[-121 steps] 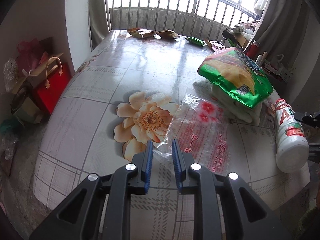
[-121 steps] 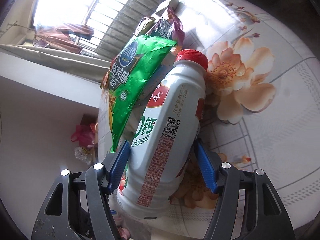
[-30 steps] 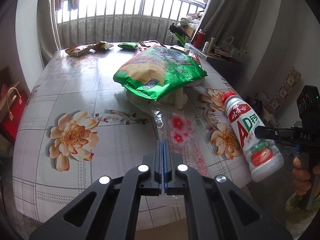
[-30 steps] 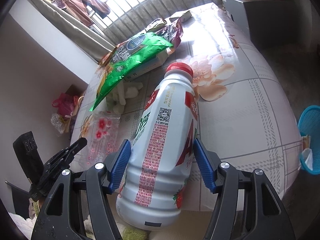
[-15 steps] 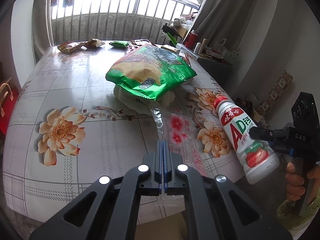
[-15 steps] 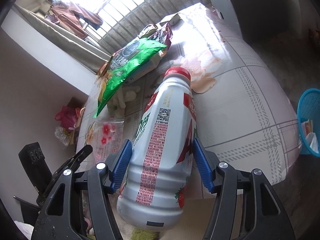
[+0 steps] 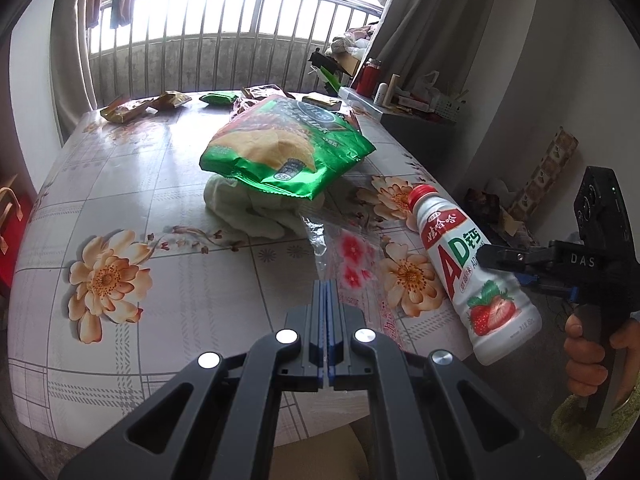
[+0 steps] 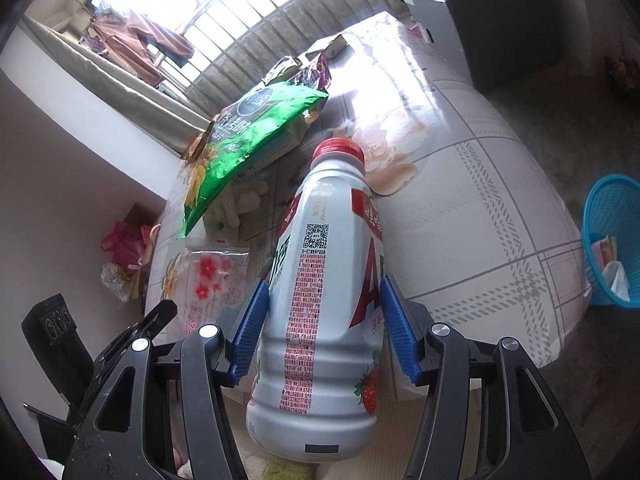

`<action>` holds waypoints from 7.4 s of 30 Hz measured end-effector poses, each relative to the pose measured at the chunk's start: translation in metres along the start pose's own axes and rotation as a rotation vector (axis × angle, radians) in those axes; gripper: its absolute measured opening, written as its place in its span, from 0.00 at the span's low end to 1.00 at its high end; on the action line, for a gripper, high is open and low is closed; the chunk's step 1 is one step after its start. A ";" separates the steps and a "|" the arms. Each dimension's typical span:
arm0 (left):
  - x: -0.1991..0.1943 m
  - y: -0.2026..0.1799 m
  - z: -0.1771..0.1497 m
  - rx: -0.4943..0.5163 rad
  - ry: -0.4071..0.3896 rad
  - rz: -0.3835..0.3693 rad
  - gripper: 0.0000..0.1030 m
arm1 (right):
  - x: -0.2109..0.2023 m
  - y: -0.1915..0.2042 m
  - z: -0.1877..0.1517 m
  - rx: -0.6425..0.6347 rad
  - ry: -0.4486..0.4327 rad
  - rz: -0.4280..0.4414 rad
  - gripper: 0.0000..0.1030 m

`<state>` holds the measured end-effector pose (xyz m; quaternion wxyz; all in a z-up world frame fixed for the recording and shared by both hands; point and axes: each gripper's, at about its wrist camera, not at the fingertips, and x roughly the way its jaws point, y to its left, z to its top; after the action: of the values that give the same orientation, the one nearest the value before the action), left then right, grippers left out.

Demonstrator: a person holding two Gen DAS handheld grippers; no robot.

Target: Collect trash

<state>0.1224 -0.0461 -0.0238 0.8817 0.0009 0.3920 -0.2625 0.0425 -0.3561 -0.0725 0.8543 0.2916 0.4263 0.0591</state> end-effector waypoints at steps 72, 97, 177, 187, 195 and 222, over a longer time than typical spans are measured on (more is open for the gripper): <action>0.178 -0.341 0.067 0.488 0.309 -0.337 0.01 | -0.171 -0.302 -0.117 0.804 -0.365 -0.067 0.57; 0.237 -0.387 0.071 0.462 0.302 -0.273 0.61 | -0.100 -0.363 -0.107 0.901 -0.246 -0.023 0.67; 0.030 0.075 0.053 -0.191 -0.066 0.009 0.81 | 0.065 -0.050 0.067 0.477 0.013 0.632 0.02; 0.051 0.097 0.099 -0.306 -0.048 -0.074 0.68 | 0.028 -0.118 0.024 0.594 -0.016 0.668 0.02; 0.081 0.076 0.139 -0.151 -0.027 -0.046 0.63 | 0.022 -0.124 0.015 0.586 -0.026 0.634 0.02; 0.211 -0.025 0.154 0.923 0.353 -0.052 0.95 | 0.015 -0.143 0.012 0.516 0.034 0.597 0.05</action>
<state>0.3335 -0.1970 -0.0579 0.7027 0.4258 0.3780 -0.4266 0.0401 -0.4740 -0.1559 0.6910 0.6068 0.3377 0.2006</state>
